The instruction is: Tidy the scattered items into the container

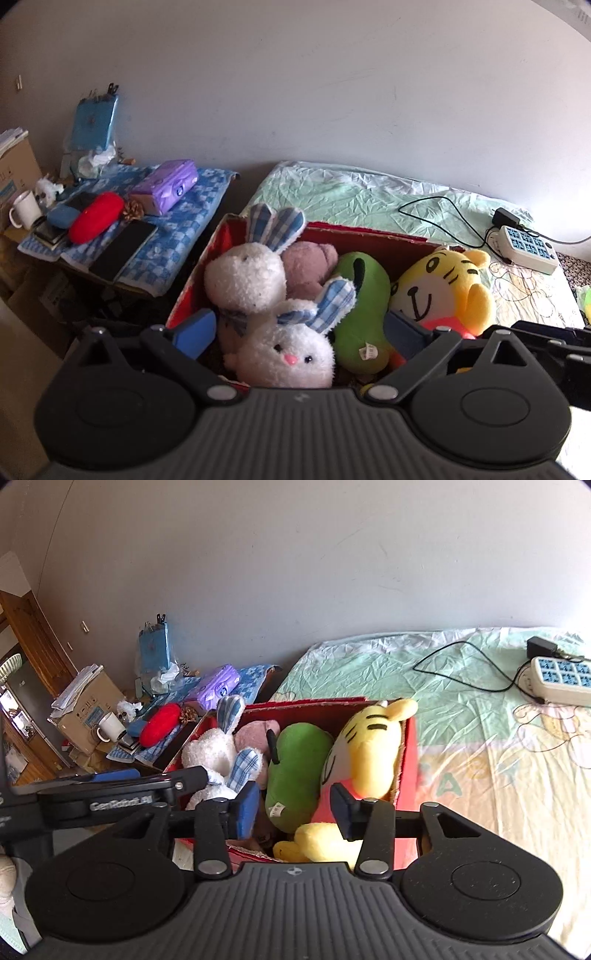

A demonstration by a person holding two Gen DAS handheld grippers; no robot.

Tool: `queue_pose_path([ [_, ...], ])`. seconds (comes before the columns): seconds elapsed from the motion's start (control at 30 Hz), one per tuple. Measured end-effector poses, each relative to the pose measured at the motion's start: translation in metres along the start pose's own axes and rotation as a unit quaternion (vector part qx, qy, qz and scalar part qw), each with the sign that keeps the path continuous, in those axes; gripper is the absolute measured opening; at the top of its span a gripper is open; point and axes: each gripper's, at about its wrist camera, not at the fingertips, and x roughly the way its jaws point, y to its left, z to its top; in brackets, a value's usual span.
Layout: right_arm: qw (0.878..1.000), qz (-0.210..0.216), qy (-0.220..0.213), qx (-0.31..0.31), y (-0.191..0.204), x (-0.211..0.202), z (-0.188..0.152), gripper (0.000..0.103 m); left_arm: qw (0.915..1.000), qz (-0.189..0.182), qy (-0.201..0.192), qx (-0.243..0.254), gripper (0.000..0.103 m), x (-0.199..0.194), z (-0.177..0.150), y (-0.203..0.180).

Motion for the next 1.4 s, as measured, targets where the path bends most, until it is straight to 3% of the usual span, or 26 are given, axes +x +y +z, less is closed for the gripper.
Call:
queue_pose_path([
  [0.17,1.000,-0.019,0.002,-0.004,-0.006,-0.011,-0.004,0.055,0.9987,0.044,0.024,0.000,0.099,0.002,-0.003,-0.019],
  [0.4,0.999,-0.047,0.009,-0.008,-0.011,-0.018,-0.009,0.069,0.9963,0.057,0.064,-0.005,0.099,0.005,-0.013,-0.031],
  [0.7,0.997,-0.079,0.016,-0.004,0.001,-0.017,-0.011,0.090,0.9930,0.091,0.069,0.030,0.101,0.007,-0.017,-0.037],
  [1.2,0.989,-0.137,0.051,0.026,0.034,-0.002,-0.008,0.092,0.9927,0.045,0.096,0.057,0.101,0.013,-0.012,-0.003],
  [1.4,0.982,-0.167,0.057,0.067,0.034,0.005,-0.008,0.092,0.9923,0.034,0.102,0.061,0.101,0.019,-0.008,0.010],
])
